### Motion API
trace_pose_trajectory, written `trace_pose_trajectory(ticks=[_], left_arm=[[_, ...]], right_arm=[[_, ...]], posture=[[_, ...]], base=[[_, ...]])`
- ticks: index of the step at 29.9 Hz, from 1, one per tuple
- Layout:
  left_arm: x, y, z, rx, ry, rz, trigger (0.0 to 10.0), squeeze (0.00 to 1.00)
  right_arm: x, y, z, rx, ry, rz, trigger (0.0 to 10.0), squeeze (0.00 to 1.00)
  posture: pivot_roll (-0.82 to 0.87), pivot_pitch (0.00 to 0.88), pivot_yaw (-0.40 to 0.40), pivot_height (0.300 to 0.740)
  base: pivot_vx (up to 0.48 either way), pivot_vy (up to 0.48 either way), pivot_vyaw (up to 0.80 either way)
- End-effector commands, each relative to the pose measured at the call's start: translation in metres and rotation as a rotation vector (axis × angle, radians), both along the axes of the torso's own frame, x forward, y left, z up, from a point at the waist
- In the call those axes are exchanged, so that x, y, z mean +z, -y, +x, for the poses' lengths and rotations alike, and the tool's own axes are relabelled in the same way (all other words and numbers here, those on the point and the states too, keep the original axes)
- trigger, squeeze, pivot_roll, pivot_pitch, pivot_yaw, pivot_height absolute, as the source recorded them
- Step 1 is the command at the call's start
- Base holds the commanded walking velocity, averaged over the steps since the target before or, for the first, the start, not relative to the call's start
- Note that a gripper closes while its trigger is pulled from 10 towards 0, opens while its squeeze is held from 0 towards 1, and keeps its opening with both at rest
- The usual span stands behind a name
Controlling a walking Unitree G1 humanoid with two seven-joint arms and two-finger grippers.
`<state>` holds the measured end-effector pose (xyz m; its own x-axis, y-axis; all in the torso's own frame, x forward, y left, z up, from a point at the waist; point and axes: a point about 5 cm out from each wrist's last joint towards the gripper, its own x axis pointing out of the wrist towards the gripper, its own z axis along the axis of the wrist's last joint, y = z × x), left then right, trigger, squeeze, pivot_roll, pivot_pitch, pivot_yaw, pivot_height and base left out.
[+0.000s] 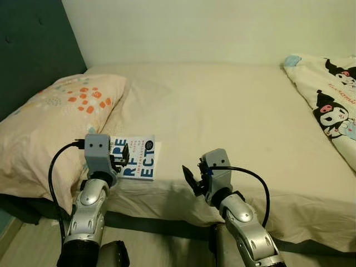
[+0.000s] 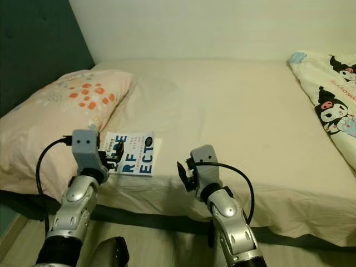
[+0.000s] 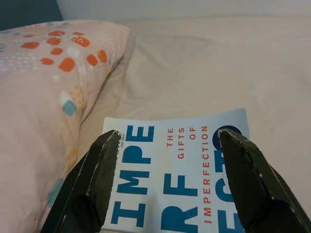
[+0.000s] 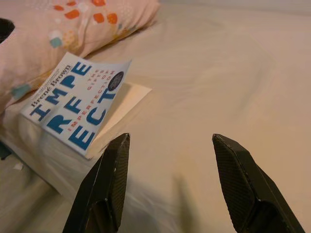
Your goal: Clean up the room
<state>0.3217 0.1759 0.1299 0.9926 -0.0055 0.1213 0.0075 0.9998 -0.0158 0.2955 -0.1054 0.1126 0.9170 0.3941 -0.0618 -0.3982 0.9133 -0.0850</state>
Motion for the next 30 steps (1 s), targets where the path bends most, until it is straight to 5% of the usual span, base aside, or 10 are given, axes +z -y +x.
trace_pose_trajectory(ticks=[1,16,30], left_arm=[[-0.004,0.000,-0.003,0.012,-0.013,0.012,10.0,0.00],[-0.033,0.002,-0.027,-0.026,-0.076,0.124,10.0,0.00],[-0.040,-0.001,-0.041,0.016,-0.099,0.077,10.0,0.00]], right_arm=[[-0.004,0.000,-0.001,-0.001,-0.004,0.004,10.0,0.00],[-0.017,0.015,-0.003,-0.067,0.023,-0.011,10.0,0.00],[-0.018,0.019,-0.010,-0.038,0.045,0.011,10.0,0.00]], posture=[[-0.09,0.053,0.059,0.582],[-0.07,0.029,0.054,0.622],[-0.07,0.033,0.047,0.676]], base=[[0.000,0.000,0.00],[0.000,0.000,0.00],[0.000,0.000,0.00]])
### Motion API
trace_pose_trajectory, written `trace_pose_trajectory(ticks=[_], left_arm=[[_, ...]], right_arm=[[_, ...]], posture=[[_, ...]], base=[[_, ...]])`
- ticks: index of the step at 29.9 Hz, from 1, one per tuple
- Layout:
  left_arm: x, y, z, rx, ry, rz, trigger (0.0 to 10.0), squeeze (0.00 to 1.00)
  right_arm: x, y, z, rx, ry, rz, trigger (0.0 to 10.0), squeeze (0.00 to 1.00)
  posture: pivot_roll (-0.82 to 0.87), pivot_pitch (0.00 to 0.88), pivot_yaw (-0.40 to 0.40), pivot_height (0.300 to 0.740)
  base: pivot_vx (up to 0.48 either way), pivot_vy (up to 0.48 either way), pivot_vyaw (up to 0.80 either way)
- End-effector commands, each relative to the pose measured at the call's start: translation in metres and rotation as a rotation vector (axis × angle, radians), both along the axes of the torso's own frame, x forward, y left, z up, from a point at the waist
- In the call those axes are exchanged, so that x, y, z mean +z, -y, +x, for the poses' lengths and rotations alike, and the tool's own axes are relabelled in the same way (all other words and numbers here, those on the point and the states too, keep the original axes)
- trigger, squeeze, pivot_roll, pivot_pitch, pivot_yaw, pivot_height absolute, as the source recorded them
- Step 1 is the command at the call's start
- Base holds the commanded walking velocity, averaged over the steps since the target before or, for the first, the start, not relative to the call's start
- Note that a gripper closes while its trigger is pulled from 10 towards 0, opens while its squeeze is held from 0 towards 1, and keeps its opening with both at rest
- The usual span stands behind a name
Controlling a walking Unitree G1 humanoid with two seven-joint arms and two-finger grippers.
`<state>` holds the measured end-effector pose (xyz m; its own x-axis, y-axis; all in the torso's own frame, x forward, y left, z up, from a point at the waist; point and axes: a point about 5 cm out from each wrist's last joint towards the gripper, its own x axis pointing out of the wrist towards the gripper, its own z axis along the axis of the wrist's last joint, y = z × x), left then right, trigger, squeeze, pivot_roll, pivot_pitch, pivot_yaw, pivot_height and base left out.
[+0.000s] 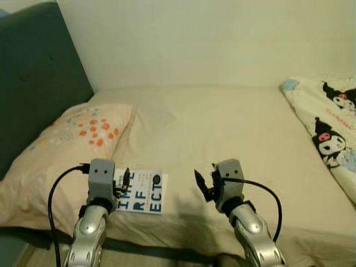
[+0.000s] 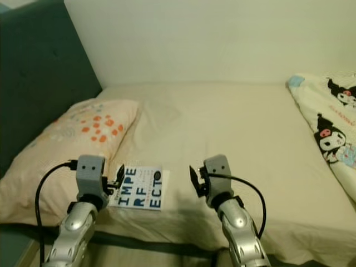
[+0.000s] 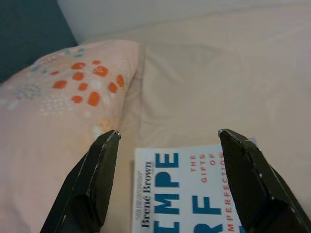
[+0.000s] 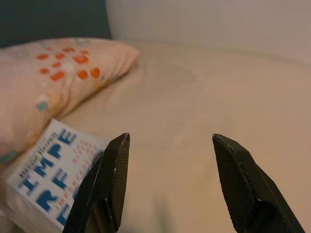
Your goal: Clean up the room
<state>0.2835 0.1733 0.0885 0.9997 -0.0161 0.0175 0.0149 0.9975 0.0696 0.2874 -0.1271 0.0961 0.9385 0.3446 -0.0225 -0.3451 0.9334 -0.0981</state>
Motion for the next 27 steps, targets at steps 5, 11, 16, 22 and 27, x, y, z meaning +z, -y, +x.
trace_pose_trajectory(ticks=[5,11,16,22,27], left_arm=[[0.000,-0.004,-0.005,0.033,-0.001,-0.019,10.0,0.00],[0.000,-0.005,-0.007,0.052,-0.001,-0.043,10.0,0.00],[0.001,-0.007,-0.008,0.062,0.001,-0.051,10.0,0.00],[-0.008,-0.014,-0.010,0.111,-0.035,-0.124,10.0,0.00],[-0.019,-0.014,-0.013,0.103,-0.078,-0.138,10.0,0.00]], right_arm=[[0.000,-0.006,-0.003,0.031,0.007,0.013,10.0,0.00],[0.002,-0.010,-0.002,0.052,0.011,0.023,10.0,0.00],[0.002,-0.012,-0.002,0.072,0.010,0.029,10.0,0.00],[-0.019,-0.016,-0.003,0.076,-0.094,-0.051,10.0,0.00],[-0.030,-0.016,-0.003,0.032,-0.128,-0.067,10.0,0.00]], posture=[[-0.07,0.036,0.045,0.696],[-0.06,0.032,0.041,0.721],[-0.06,0.029,0.041,0.740],[-0.06,0.023,0.042,0.740],[-0.06,0.022,0.041,0.740]], base=[[0.000,0.000,0.00],[0.000,0.000,0.00],[0.000,0.000,0.00],[0.000,0.000,0.00],[0.000,0.000,0.00]])
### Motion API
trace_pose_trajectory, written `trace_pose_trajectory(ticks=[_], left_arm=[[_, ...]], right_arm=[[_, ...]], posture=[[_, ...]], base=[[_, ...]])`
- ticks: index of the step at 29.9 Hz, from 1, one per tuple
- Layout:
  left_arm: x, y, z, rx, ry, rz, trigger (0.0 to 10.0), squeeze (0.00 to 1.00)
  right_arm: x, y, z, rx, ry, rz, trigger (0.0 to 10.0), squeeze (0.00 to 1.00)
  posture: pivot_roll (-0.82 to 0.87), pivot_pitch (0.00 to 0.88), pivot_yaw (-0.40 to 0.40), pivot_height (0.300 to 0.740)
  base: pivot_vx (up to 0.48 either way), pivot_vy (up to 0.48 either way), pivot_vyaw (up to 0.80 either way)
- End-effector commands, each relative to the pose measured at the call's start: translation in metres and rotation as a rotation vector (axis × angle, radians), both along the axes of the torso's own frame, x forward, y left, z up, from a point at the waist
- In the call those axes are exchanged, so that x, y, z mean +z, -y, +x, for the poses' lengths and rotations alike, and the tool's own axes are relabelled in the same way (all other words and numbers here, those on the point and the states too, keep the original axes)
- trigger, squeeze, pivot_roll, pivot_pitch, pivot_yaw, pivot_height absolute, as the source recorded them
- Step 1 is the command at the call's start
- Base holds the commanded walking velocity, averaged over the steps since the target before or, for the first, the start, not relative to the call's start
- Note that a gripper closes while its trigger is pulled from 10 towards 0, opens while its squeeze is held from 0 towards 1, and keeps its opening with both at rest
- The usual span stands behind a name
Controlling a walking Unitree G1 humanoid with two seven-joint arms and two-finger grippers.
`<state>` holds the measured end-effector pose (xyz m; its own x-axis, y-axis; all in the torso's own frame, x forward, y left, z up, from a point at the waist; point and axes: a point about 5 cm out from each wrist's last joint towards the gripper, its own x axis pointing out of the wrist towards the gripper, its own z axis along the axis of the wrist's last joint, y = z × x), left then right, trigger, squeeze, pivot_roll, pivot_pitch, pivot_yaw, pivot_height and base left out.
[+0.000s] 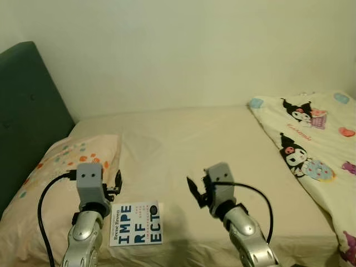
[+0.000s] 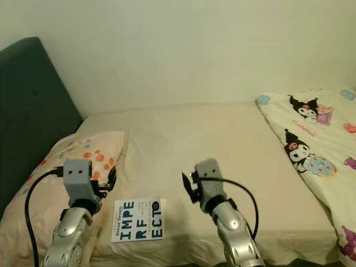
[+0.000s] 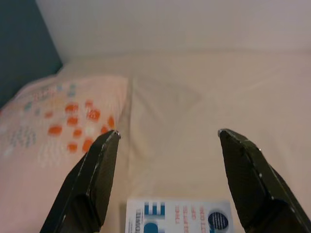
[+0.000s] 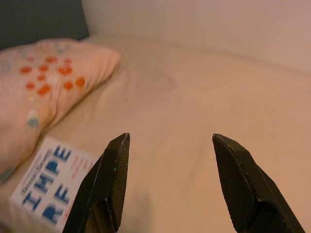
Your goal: Clean up the room
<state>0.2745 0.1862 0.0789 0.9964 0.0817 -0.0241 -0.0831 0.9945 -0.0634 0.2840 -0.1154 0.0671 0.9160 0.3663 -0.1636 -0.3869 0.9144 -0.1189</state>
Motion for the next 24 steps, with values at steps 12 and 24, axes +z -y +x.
trace_pose_trajectory(ticks=[12,24], left_arm=[[-0.009,0.005,-0.004,-0.019,-0.053,0.055,10.0,0.00],[-0.006,0.012,0.001,-0.066,-0.071,0.043,10.0,0.00]], right_arm=[[0.001,-0.011,0.001,0.022,0.015,0.007,10.0,0.00],[-0.003,-0.003,0.002,-0.060,-0.040,0.102,10.0,0.00]], posture=[[-0.05,0.020,0.037,0.740],[-0.05,0.039,0.050,0.740]], base=[[0.000,-0.352,0.40],[0.000,-0.095,0.20]])
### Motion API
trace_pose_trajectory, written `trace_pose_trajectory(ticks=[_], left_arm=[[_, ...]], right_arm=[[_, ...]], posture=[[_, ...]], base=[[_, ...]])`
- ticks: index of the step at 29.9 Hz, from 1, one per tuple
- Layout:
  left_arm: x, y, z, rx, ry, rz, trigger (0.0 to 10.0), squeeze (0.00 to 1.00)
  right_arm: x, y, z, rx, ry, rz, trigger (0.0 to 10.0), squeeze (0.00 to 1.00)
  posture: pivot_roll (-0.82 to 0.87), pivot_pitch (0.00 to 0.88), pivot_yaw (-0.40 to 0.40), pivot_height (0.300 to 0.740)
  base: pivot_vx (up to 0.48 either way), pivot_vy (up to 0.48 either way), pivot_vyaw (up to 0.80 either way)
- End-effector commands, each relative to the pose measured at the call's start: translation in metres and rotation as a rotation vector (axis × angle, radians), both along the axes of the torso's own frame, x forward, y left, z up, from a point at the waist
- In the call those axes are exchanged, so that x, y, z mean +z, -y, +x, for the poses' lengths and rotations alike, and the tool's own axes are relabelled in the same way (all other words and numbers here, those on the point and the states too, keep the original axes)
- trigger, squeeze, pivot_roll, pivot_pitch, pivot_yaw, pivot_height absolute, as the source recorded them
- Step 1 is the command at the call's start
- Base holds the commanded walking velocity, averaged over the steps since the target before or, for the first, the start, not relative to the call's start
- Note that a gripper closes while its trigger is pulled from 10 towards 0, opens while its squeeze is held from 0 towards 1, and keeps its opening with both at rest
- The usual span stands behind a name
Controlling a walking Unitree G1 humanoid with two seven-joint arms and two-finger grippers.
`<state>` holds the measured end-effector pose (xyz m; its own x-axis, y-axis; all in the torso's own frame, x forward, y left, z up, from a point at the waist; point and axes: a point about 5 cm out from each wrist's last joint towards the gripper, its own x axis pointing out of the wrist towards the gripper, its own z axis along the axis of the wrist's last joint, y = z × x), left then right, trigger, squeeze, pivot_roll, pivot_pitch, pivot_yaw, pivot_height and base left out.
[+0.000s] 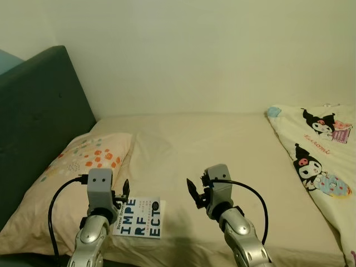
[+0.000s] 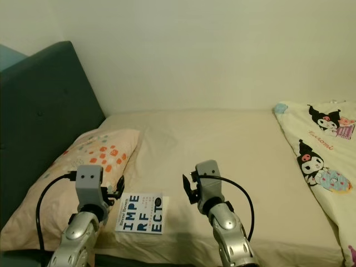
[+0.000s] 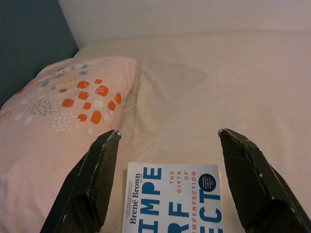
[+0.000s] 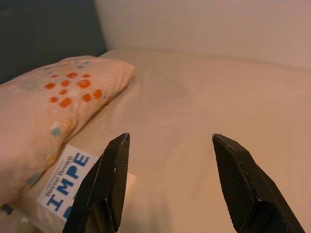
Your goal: Clean up the room
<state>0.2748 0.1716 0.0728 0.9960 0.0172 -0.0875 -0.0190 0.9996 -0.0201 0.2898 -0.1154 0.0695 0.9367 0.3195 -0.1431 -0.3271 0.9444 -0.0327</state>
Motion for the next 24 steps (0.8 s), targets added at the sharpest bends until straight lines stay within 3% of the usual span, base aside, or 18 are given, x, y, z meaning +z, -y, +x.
trace_pose_trajectory(ticks=[1,6,13,24], left_arm=[[0.0006,-0.0030,0.0004,0.001,-0.006,0.003,10.0,0.00],[0.0001,-0.0023,0.0004,-0.017,-0.006,0.022,10.0,0.00],[0.0011,-0.0024,-0.0013,-0.015,-0.001,0.039,10.0,0.00],[0.0039,-0.0098,-0.0036,0.046,0.026,0.019,10.0,0.00]], right_arm=[[-0.0056,-0.0029,-0.0034,0.006,-0.029,0.014,10.0,0.00],[-0.0066,-0.0045,-0.0048,0.014,-0.030,0.017,10.0,0.00],[-0.0053,-0.0076,-0.0045,0.017,-0.021,0.026,10.0,0.00],[-0.0041,-0.0074,-0.0054,0.027,-0.015,0.034,10.0,0.00]], posture=[[-0.05,0.039,0.050,0.740],[-0.04,0.039,0.052,0.740],[-0.04,0.038,0.053,0.740],[-0.04,0.038,0.048,0.740]], base=[[0.000,0.000,0.00],[0.000,0.000,0.00],[0.000,0.427,0.00],[0.000,0.000,0.00]])
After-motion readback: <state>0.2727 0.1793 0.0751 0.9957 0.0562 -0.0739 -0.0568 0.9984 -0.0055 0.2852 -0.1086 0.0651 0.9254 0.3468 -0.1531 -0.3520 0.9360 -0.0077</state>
